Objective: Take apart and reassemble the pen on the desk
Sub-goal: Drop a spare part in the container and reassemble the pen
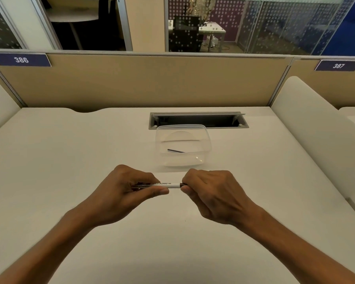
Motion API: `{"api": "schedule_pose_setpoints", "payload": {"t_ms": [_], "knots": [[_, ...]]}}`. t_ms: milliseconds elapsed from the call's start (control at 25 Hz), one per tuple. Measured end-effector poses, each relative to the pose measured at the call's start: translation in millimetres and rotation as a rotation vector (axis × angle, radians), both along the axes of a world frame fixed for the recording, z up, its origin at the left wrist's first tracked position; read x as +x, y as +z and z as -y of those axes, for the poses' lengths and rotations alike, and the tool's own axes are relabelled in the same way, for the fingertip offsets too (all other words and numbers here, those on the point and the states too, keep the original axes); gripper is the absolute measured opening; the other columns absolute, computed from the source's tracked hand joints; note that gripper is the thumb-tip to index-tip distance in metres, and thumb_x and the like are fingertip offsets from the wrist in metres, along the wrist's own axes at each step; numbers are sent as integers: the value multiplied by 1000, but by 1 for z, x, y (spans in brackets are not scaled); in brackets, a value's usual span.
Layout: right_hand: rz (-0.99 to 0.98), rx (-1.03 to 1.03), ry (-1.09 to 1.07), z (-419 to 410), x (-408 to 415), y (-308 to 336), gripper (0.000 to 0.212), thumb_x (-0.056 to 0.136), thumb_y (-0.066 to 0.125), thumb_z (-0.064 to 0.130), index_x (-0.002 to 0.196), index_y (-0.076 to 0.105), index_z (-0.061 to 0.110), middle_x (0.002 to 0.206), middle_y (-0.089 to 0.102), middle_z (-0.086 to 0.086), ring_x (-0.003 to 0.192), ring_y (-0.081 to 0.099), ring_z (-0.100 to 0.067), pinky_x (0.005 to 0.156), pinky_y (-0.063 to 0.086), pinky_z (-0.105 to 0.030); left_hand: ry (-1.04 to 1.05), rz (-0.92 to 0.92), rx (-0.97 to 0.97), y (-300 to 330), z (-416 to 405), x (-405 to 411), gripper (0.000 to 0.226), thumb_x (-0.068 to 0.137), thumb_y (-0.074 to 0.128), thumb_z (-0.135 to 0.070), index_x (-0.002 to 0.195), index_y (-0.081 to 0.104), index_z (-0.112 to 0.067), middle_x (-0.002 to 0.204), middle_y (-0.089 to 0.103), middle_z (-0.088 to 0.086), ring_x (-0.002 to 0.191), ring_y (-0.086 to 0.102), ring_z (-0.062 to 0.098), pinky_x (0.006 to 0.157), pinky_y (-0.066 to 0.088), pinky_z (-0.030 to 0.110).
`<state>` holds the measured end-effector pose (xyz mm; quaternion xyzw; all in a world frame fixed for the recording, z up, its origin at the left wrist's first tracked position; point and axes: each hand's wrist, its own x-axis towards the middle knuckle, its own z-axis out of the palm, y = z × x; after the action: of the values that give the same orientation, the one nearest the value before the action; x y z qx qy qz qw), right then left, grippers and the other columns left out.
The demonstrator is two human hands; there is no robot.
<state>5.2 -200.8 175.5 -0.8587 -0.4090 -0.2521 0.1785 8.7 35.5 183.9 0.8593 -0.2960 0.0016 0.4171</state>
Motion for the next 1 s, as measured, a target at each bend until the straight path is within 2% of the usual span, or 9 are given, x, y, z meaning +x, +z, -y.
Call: {"api": "schedule_pose_setpoints", "payload": {"t_ms": [200, 360, 440, 520, 600, 680, 760, 880, 1000], "knots": [[-171, 67, 11, -6, -8, -2, 29, 101, 31, 24, 75, 41, 14, 58, 35, 7, 43, 28, -18, 38, 26, -29, 43, 25, -12, -5, 6, -8, 33, 84, 60, -55, 77, 73, -26, 51, 47, -3, 46, 37, 16, 44, 30, 33], [-440, 275, -35, -14, -14, 2, 30, 101, 33, 22, 71, 31, 22, 52, 29, 9, 44, 27, -17, 44, 24, -29, 103, 254, 5, -1, 11, -10, 29, 86, 61, -46, 79, 73, -21, 54, 52, -10, 46, 40, 10, 41, 33, 26], [-619, 388, -58, -19, -15, 5, 36, 101, 33, 24, 66, 32, 22, 50, 33, 5, 46, 30, -17, 46, 26, -33, 124, 444, 109, 1, 11, -8, 26, 89, 60, -41, 83, 71, -18, 57, 57, -7, 45, 44, 13, 39, 38, 28], [-911, 559, -20, -19, -16, 8, 42, 102, 33, 26, 59, 33, 26, 50, 32, 8, 46, 28, -11, 45, 26, -25, 126, 605, 231, -1, 9, -7, 24, 91, 59, -38, 86, 69, -17, 57, 60, -3, 41, 47, 20, 33, 38, 33], [-1181, 714, 48, -18, -16, 9, 47, 105, 32, 22, 58, 31, 25, 52, 27, 12, 44, 22, -8, 42, 23, -17, 120, 699, 339, -2, 8, -6, 29, 93, 57, -39, 86, 72, -15, 57, 60, -3, 40, 49, 21, 31, 37, 32], [-1283, 789, 63, -16, -16, 7, 46, 106, 32, 20, 61, 30, 23, 54, 26, 12, 46, 20, -10, 42, 22, -20, 107, 716, 372, 0, 7, -4, 32, 92, 56, -40, 84, 73, -14, 58, 62, -4, 40, 50, 21, 32, 36, 29], [-1061, 686, -7, -15, -16, 2, 40, 104, 35, 28, 63, 35, 25, 54, 30, 11, 47, 24, -12, 44, 24, -28, 94, 662, 346, 3, 7, -1, 33, 91, 54, -41, 84, 73, -15, 60, 64, -5, 40, 50, 20, 33, 37, 28], [-292, 212, -186, -10, -11, 0, 30, 101, 36, 32, 75, 49, 21, 56, 40, 8, 47, 33, -15, 42, 30, -32, 108, 526, 281, 9, 7, 0, 37, 89, 51, -47, 82, 74, -18, 58, 60, -12, 42, 44, 11, 38, 37, 24], [-39, 86, -111, -7, -7, 2, 40, 102, 34, 28, 76, 58, 10, 62, 52, 1, 46, 38, -17, 40, 27, -29, 95, 401, 236, 10, 5, 0, 40, 87, 49, -53, 82, 74, -23, 56, 48, -19, 46, 36, 2, 43, 29, 19]]}}
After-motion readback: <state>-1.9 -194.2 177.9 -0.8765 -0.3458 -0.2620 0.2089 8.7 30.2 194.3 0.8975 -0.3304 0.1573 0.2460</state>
